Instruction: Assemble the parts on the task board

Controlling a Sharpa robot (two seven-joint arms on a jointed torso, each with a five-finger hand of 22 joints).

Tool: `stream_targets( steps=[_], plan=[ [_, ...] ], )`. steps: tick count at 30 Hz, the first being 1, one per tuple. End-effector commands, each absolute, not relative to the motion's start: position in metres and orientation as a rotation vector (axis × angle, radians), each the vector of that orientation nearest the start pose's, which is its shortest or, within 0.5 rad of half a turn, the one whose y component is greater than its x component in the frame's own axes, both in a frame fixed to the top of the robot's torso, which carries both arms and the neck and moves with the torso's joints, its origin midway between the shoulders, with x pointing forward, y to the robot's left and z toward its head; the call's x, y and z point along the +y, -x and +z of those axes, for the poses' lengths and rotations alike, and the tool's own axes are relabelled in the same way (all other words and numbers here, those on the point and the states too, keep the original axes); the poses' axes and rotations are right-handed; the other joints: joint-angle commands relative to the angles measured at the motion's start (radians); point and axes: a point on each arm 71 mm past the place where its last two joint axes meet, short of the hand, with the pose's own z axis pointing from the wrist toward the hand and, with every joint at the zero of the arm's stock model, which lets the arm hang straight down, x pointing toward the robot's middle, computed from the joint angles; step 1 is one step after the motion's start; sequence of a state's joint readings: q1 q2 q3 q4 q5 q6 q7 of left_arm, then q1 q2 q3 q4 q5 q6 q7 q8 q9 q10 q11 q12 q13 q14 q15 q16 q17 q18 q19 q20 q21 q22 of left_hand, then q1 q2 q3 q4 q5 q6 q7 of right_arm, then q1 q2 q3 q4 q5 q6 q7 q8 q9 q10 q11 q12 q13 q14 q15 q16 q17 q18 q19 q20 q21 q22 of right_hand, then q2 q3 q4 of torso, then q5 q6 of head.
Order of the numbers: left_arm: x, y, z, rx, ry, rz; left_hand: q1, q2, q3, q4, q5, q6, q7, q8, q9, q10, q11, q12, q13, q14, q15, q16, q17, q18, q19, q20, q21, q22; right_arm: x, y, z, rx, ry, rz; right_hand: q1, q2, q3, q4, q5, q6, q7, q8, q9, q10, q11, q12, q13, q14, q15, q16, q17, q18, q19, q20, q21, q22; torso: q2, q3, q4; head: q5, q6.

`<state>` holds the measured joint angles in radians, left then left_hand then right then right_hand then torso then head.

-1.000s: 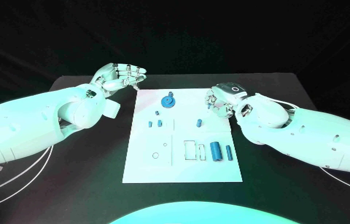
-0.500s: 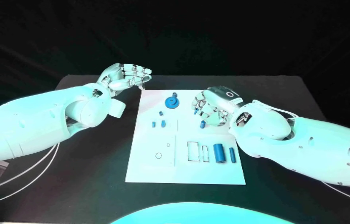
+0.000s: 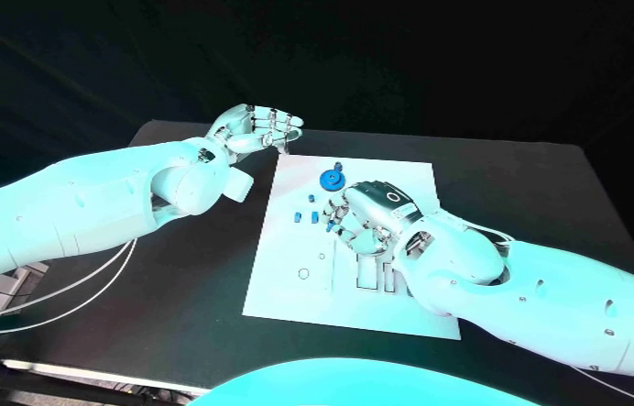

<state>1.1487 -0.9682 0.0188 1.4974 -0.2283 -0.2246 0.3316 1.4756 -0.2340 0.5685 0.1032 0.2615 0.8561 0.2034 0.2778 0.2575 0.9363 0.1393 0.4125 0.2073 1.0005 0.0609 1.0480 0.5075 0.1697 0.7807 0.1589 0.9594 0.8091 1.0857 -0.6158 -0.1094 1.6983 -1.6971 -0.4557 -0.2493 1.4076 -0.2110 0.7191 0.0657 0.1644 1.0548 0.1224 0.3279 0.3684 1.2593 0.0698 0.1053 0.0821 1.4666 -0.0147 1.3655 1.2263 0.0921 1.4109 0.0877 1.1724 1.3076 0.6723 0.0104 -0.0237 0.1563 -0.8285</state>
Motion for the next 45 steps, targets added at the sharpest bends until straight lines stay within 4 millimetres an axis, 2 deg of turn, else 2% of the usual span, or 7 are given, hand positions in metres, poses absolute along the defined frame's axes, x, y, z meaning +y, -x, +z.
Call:
stream_targets(
  steps=[1, 7, 14, 21, 27, 45],
  plan=[
    [0.27, -0.486, -0.181, 1.49, 0.943, -1.42, -0.004, 0.004, -0.005, 0.0, 0.003, -0.008, 0.001, -0.004, -0.001, -0.005, 0.001, -0.002, -0.002, -0.006, 0.004, -0.005, -0.001, 0.013, -0.007, 0.003, -0.005, -0.002, -0.043, -0.39, -0.226, 1.571, 0.394, 0.908, 0.001, 0.008, 0.005, -0.002, 0.005, 0.005, 0.005, 0.003, 0.0, 0.02, -0.01, -0.001, 0.002, 0.034, -0.004, -0.001, 0.001, -0.012, -0.002, -0.004, -0.003, 0.139, 0.001, 0.0014, 0.0003, 0.015, -0.008],
    [0.268, -0.485, -0.18, 1.493, 0.941, -1.427, -0.004, 0.004, -0.005, 0.0, 0.003, -0.008, 0.001, -0.004, -0.001, -0.005, 0.001, -0.002, -0.002, -0.006, 0.004, -0.005, -0.001, 0.013, -0.007, 0.003, -0.005, -0.002, -0.034, -0.386, -0.237, 1.594, 0.407, 0.92, 0.0, 0.008, 0.006, -0.003, 0.006, 0.005, 0.005, 0.002, 0.001, 0.02, -0.01, -0.002, 0.001, 0.034, -0.004, -0.001, 0.0, -0.012, -0.002, -0.004, -0.004, 0.139, 0.001, 0.0026, -0.0002, 0.033, -0.019],
    [0.266, -0.484, -0.18, 1.496, 0.941, -1.431, -0.004, 0.004, -0.006, 0.0, 0.003, -0.008, 0.002, -0.004, -0.002, -0.006, 0.001, -0.001, -0.002, -0.006, 0.005, -0.006, -0.002, 0.013, -0.007, 0.004, -0.006, -0.002, -0.033, -0.385, -0.243, 1.612, 0.415, 0.913, -0.001, 0.009, 0.007, -0.004, 0.006, 0.004, 0.006, 0.002, 0.001, 0.02, -0.009, -0.003, 0.001, 0.034, -0.004, -0.002, -0.001, -0.012, -0.003, -0.004, -0.006, 0.139, 0.001, 0.0031, -0.002, 0.041, -0.028],
    [0.266, -0.485, -0.18, 1.499, 0.944, -1.432, -0.01, 0.004, -0.009, 0.002, 0.002, -0.009, 0.003, -0.005, -0.003, -0.009, 0.003, -0.001, -0.002, -0.007, 0.006, -0.006, -0.002, 0.012, -0.008, 0.006, -0.009, -0.004, -0.034, -0.384, -0.247, 1.634, 0.43, 0.905, -0.002, 0.008, 0.006, -0.004, 0.007, 0.003, 0.006, 0.002, 0.002, 0.02, -0.009, -0.003, 0.001, 0.034, -0.003, -0.001, 0.0, -0.012, -0.003, -0.004, -0.006, 0.139, 0.0, 0.0033, -0.0001, 0.039, -0.036],
    [0.267, -0.484, -0.18, 1.499, 0.944, -1.43, -0.011, 0.004, -0.01, 0.003, 0.002, -0.01, 0.003, -0.005, -0.003, -0.011, 0.003, -0.001, -0.002, -0.007, 0.007, -0.007, -0.003, 0.012, -0.008, 0.006, -0.01, -0.005, -0.035, -0.385, -0.251, 1.654, 0.441, 0.88, -0.004, 0.008, 0.006, -0.005, 0.007, 0.003, 0.007, 0.002, 0.002, 0.02, -0.009, -0.004, 0.001, 0.034, -0.003, -0.001, -0.001, -0.012, -0.003, -0.004, -0.007, 0.139, 0.0, 0.0032, -0.0014, 0.04, -0.036],
    [0.266, -0.484, -0.18, 1.499, 0.943, -1.434, -0.011, 0.004, -0.01, 0.003, 0.002, -0.01, 0.003, -0.005, -0.003, -0.012, 0.003, -0.001, -0.002, -0.007, 0.007, -0.007, -0.003, 0.012, -0.009, 0.006, -0.011, -0.005, -0.033, -0.384, -0.26, 1.685, 0.446, 0.848, -0.006, 0.009, 0.006, -0.006, 0.006, 0.002, 0.007, 0.002, 0.003, 0.02, -0.009, -0.005, 0.001, 0.034, -0.003, -0.001, 0.0, -0.012, -0.003, -0.003, -0.006, 0.14, 0.001, 0.0027, 0.001, 0.04, -0.043]
  ],
)
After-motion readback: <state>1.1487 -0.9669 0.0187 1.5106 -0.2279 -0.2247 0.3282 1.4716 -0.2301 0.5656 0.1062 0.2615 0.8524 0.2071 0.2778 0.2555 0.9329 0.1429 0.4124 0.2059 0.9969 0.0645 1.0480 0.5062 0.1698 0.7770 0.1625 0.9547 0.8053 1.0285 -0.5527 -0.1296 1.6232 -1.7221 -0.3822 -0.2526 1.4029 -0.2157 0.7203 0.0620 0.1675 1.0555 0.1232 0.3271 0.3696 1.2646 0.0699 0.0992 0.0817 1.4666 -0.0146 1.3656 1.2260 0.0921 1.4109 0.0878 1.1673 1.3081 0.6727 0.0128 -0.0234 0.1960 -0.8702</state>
